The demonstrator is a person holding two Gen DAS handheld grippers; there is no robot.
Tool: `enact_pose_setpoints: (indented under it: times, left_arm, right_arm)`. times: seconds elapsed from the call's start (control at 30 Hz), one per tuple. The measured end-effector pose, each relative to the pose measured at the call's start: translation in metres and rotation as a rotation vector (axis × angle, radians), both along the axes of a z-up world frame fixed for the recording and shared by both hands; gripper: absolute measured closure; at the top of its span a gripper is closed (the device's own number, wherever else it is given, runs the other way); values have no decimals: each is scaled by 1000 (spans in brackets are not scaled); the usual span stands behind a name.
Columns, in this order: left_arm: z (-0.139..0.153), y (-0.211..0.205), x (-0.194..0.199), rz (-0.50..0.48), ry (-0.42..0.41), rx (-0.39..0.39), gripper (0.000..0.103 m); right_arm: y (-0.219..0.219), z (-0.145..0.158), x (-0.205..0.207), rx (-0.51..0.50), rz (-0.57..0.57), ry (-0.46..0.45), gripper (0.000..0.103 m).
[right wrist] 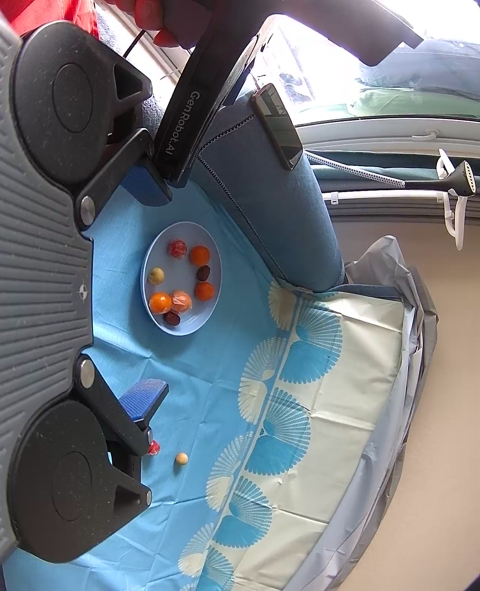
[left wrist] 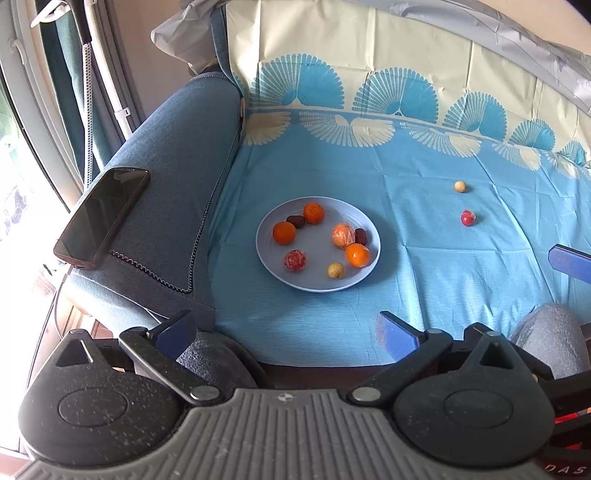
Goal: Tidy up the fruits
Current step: 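Withdraw both tools and move toward the last red and tan fruits, then grasp the red fruit with the left tool while the right tool grasps the tan fruit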
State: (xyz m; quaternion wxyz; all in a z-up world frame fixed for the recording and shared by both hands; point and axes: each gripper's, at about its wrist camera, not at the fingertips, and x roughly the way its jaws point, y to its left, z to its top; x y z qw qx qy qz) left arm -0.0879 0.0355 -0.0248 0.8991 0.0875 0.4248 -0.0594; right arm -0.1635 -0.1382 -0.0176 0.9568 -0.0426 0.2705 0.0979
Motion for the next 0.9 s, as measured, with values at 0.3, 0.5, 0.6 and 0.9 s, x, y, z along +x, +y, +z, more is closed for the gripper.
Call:
enact_pose_setpoints:
  times: [0.3,0.5,0.6,0.9]
  left_arm:
    - [0,2,4,2,1,-6,0]
    - [-2,-7,10,-8,6,11,0]
    - [-4,-17,19,-20,16,4,0]
    - [-22,-107,74,-132,52,-70,0]
  right_arm:
    - [-1,-1,3,3,0,7,3]
    - [-15,-5,9,35,-40,23,3]
    - [-32,-9,12,42,-88,28,3]
    - [-131,-31,29,77,-419,34,1]
